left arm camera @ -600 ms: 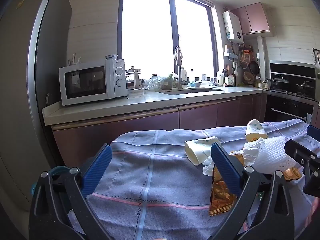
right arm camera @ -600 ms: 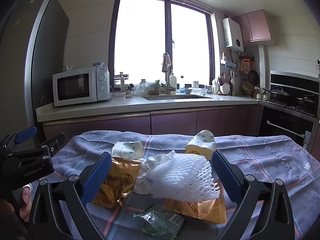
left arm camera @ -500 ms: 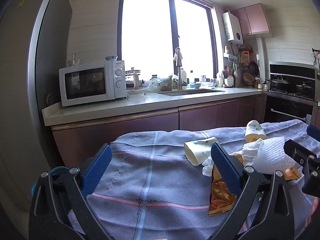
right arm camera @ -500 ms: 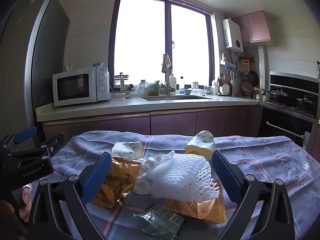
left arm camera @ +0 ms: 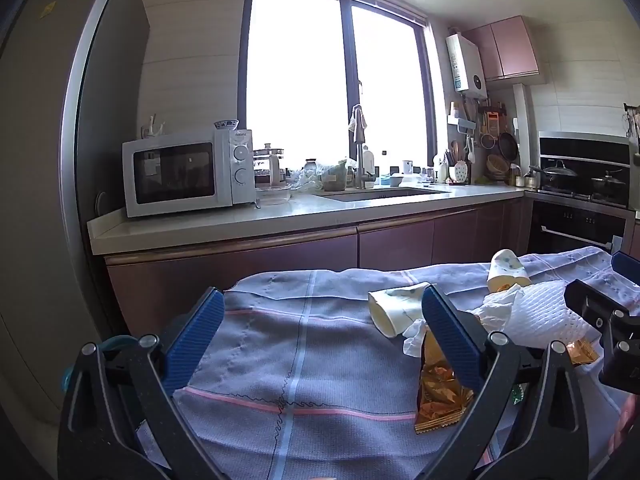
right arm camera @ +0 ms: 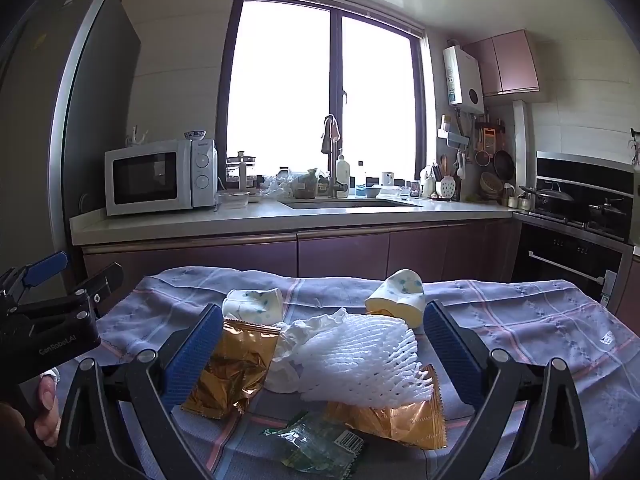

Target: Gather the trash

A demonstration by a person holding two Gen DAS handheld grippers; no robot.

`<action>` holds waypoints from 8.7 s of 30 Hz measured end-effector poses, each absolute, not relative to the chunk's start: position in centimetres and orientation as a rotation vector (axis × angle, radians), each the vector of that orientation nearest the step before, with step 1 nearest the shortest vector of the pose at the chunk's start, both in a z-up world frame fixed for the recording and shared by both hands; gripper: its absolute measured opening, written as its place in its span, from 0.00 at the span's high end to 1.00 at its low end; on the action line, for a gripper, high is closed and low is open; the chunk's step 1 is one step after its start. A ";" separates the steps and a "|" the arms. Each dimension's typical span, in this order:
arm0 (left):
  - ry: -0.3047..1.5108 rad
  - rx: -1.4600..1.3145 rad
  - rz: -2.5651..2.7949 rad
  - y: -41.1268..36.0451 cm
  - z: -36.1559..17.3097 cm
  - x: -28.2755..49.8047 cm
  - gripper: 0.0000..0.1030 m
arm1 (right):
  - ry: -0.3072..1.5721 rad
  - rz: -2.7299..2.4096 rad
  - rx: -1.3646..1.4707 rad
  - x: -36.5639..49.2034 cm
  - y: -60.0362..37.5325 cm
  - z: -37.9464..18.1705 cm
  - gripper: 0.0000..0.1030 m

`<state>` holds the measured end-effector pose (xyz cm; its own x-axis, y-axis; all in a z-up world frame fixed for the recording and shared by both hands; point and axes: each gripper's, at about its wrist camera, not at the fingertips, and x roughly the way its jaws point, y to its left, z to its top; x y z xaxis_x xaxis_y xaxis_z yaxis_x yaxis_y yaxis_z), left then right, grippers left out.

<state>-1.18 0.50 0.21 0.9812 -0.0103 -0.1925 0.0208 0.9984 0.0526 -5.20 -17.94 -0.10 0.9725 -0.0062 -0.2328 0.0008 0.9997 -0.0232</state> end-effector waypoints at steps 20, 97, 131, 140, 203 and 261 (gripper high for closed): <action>0.175 0.058 -0.019 0.4 0.5 -1.9 0.05 | 0.230 -0.002 -0.020 -5.4 -18.0 0.1 0.06; 0.239 0.050 -0.069 -0.3 -0.3 -0.5 0.05 | 0.285 0.023 0.011 -4.3 -18.9 -0.9 0.06; 0.752 0.016 -0.542 -5.5 -7.2 9.4 0.91 | 0.561 0.169 0.208 0.5 -24.9 -3.9 0.88; 0.701 -0.059 -0.602 -3.4 -4.7 7.2 0.99 | 0.456 0.207 0.219 -1.6 -25.4 -0.5 0.89; 0.645 -0.203 0.076 30.9 -2.8 0.9 0.99 | 0.608 0.915 0.107 8.0 3.8 1.0 0.90; 0.723 -0.095 -0.573 1.1 -4.1 7.8 0.44 | 0.619 0.237 0.152 0.8 -23.3 -2.0 0.53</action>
<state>7.77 1.12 -4.07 0.6043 -0.5260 -0.5985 0.4618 0.8433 -0.2749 0.79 -23.29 -1.96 0.7885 0.2645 -0.5552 -0.1739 0.9618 0.2113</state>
